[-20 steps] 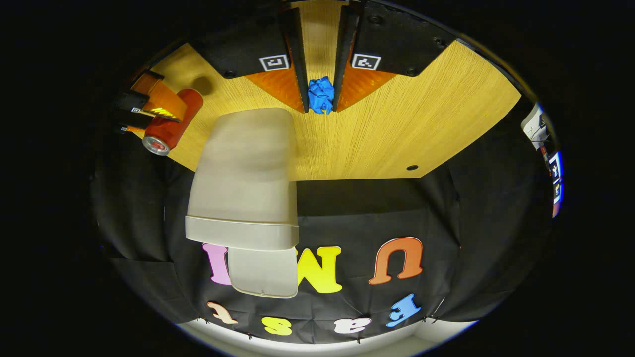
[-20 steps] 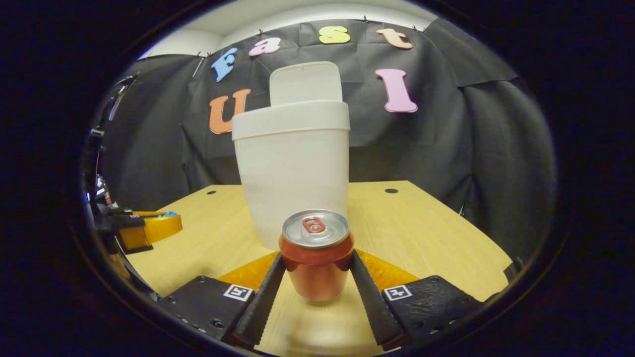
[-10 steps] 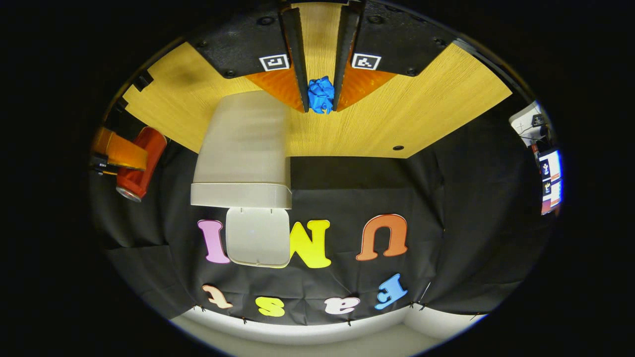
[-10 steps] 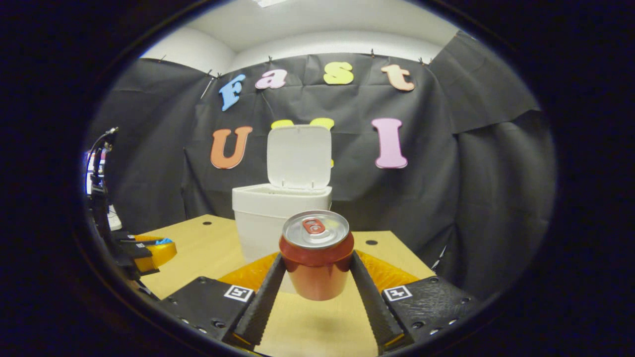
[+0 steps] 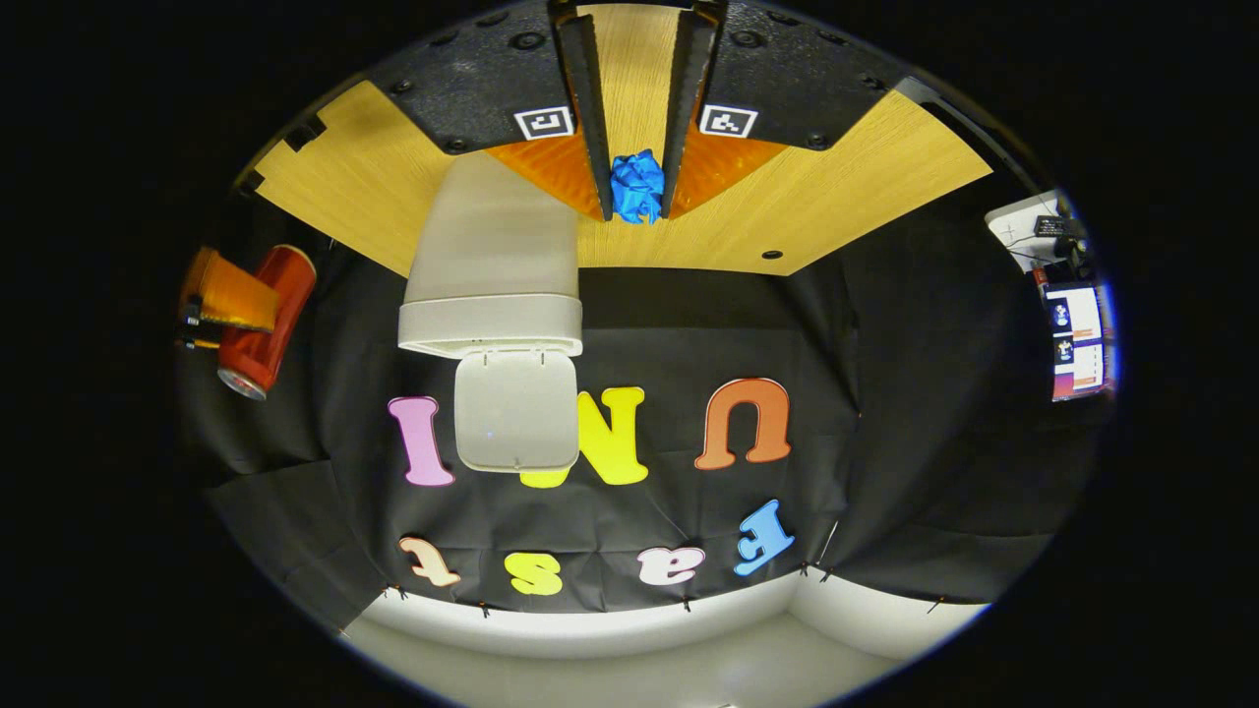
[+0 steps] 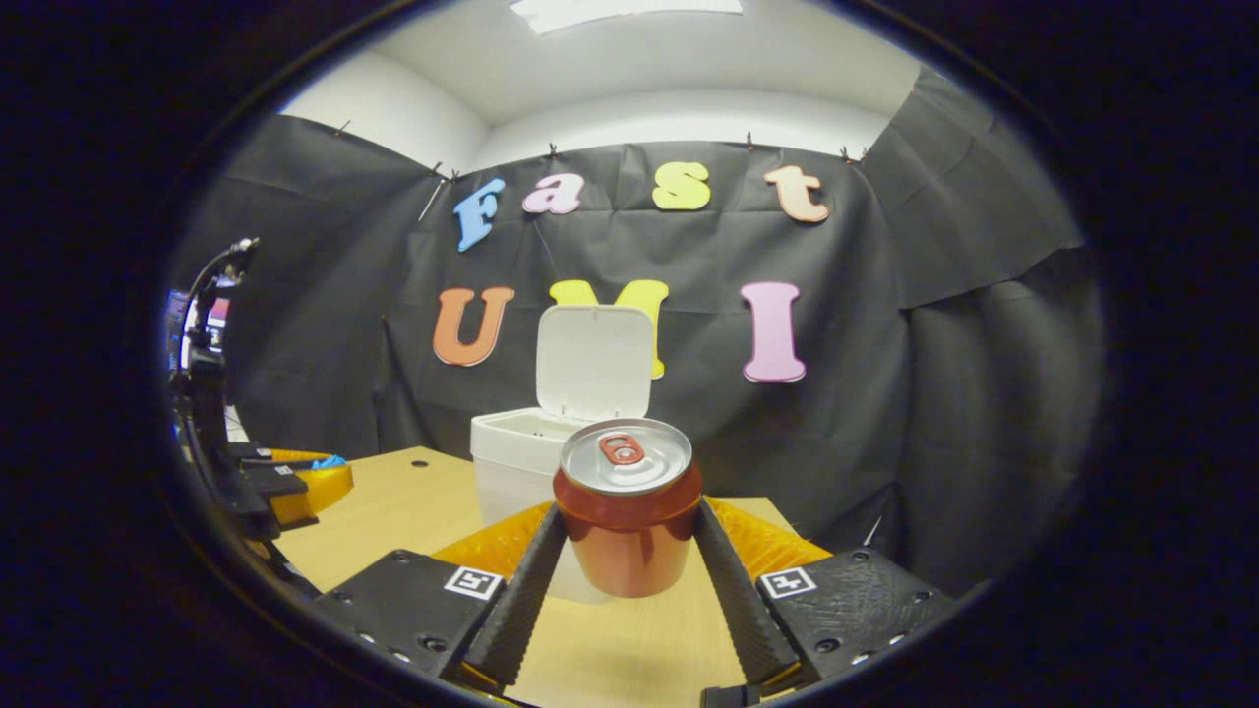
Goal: Press the lid of the desktop garbage bin to open it, pick up the crumpled paper on the desktop and throw it into the bin, then pick up the pop can on the desktop and drop it into the bin, and finally close the garbage bin lid.
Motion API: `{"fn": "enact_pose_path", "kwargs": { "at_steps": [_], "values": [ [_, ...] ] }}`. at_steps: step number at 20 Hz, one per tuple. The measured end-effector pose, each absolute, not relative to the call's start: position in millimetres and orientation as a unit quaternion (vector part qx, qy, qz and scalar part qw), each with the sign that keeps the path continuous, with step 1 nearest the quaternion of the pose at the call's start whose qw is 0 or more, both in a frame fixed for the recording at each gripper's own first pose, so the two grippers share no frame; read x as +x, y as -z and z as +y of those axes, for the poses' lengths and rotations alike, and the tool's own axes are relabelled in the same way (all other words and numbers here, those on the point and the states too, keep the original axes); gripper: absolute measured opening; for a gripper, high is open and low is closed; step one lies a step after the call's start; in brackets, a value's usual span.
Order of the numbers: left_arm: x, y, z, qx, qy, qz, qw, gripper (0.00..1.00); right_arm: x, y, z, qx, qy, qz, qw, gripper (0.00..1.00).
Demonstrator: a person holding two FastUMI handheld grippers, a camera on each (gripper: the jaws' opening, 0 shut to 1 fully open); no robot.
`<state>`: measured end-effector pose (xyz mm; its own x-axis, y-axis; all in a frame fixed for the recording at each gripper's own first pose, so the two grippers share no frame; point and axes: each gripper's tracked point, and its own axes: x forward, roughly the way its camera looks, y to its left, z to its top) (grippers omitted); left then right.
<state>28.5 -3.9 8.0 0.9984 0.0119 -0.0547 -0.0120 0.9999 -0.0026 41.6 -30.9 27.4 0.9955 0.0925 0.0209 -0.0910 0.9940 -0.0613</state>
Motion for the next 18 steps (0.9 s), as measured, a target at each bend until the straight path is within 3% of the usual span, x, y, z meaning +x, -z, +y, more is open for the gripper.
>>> {"fn": "enact_pose_path", "kwargs": {
  "at_steps": [2, 3, 6, 7, 8, 18],
  "values": [
    [28, -26, -3, 0.009, -0.020, 0.011, 1.000, 0.39, 43, -23, -27, -0.028, -0.061, -0.003, 0.998, 0.80],
    [30, -33, -1, 0.009, -0.030, 0.002, 1.000, 0.33, 43, -21, -28, -0.025, -0.064, -0.001, 0.998, 0.80],
    [35, -46, -6, 0.001, -0.032, -0.002, 0.999, 0.35, 43, -17, -35, -0.006, -0.077, 0.003, 0.997, 0.80],
    [40, -50, -9, -0.003, -0.027, 0.001, 1.000, 0.29, 43, -15, -36, -0.004, -0.082, 0.005, 0.997, 0.80],
    [43, -55, -14, -0.012, -0.012, 0.003, 1.000, 0.35, 44, -16, -40, -0.001, -0.082, 0.005, 0.997, 0.80],
    [104, -128, -11, -0.001, -0.029, -0.016, 0.999, 0.35, 54, -18, -72, 0.028, -0.073, -0.012, 0.997, 0.79]
  ]
}}
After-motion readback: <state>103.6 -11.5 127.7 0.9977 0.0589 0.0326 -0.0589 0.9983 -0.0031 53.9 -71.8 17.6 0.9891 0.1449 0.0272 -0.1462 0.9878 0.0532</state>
